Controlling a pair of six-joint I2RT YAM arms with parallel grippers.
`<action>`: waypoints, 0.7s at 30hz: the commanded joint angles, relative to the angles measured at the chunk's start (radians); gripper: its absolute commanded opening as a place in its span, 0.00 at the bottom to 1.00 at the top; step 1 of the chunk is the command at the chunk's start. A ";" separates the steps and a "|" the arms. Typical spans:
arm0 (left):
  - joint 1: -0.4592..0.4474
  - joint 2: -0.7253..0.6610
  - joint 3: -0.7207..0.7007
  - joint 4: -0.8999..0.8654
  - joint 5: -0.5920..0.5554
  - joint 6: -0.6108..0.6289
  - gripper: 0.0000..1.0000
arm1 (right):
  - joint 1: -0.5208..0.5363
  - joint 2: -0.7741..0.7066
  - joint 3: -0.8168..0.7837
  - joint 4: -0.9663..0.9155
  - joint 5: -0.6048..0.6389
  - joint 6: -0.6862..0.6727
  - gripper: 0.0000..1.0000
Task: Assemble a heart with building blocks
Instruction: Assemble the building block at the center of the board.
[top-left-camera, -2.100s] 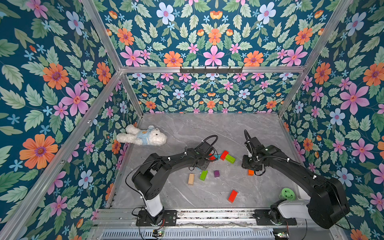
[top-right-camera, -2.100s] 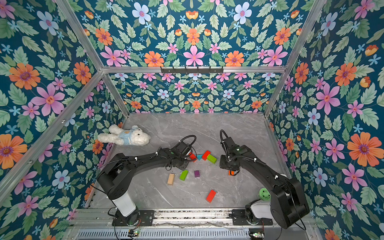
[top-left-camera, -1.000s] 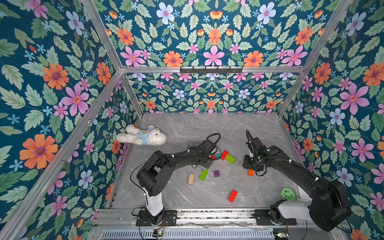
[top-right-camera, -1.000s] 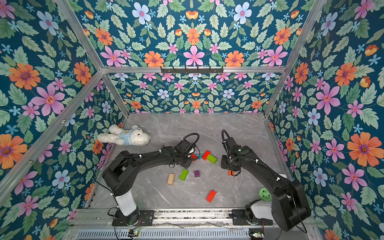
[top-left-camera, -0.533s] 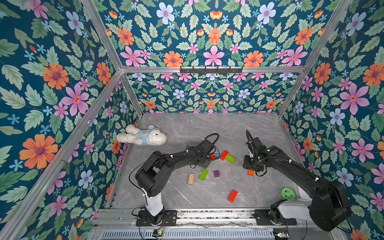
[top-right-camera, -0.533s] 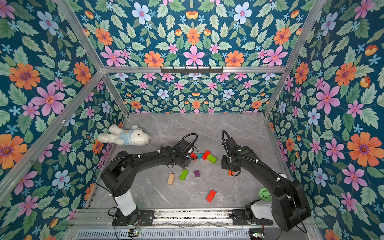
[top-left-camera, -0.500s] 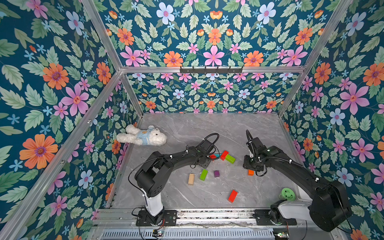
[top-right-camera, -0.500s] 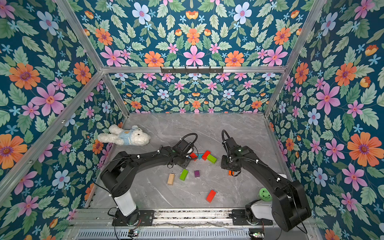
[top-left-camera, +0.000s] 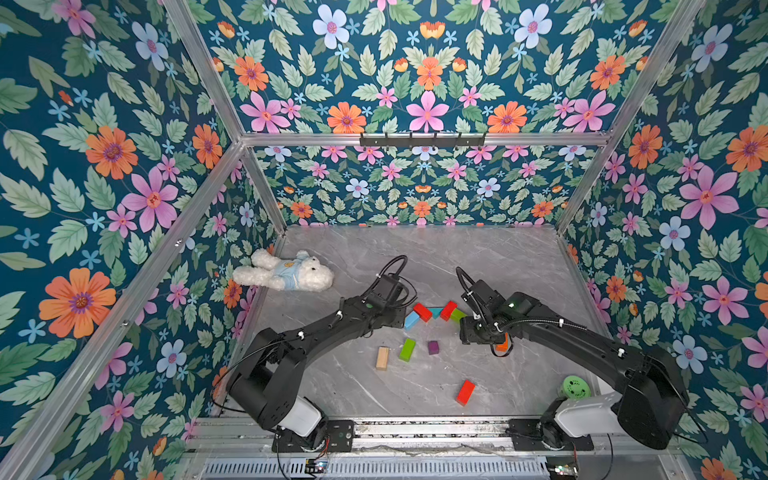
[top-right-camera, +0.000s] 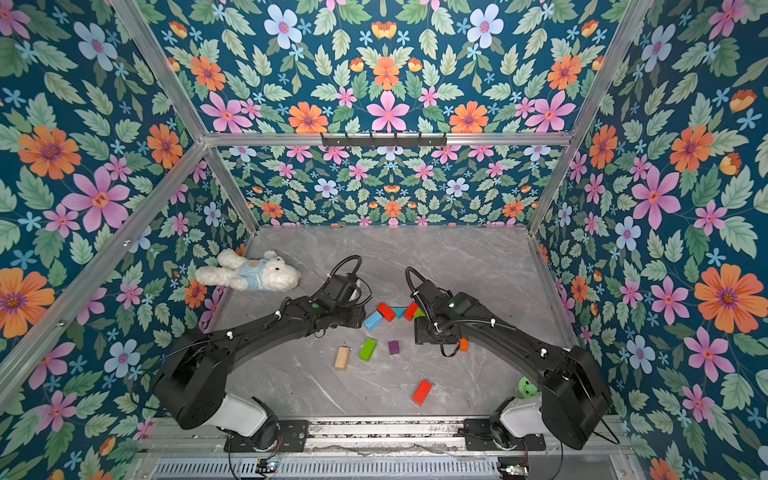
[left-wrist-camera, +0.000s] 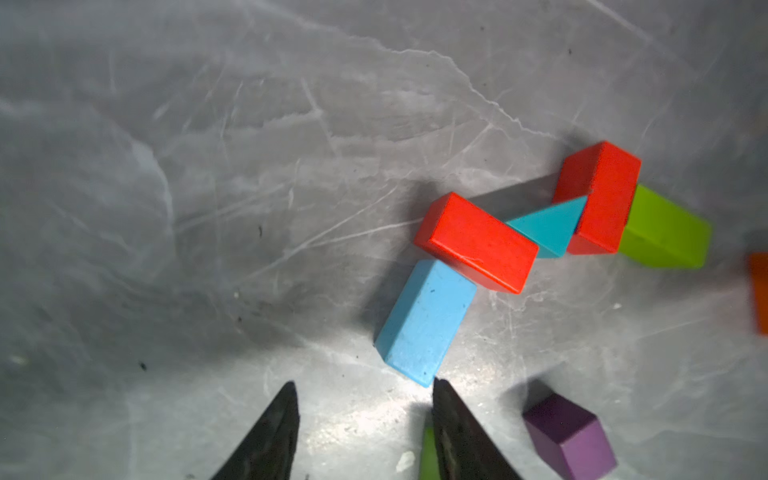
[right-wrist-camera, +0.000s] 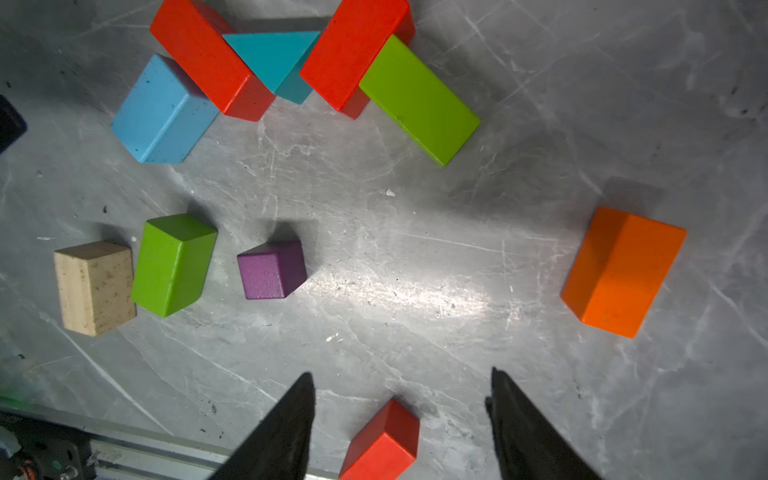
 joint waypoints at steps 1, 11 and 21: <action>0.010 -0.041 -0.118 0.275 0.178 -0.354 0.58 | 0.019 0.028 0.016 -0.017 0.040 0.035 0.69; 0.013 0.044 -0.161 0.456 0.240 -0.485 0.59 | 0.019 0.027 0.025 -0.031 0.047 0.033 0.69; 0.036 0.044 -0.178 0.455 0.241 -0.477 0.59 | 0.020 0.012 0.019 -0.035 0.041 0.036 0.68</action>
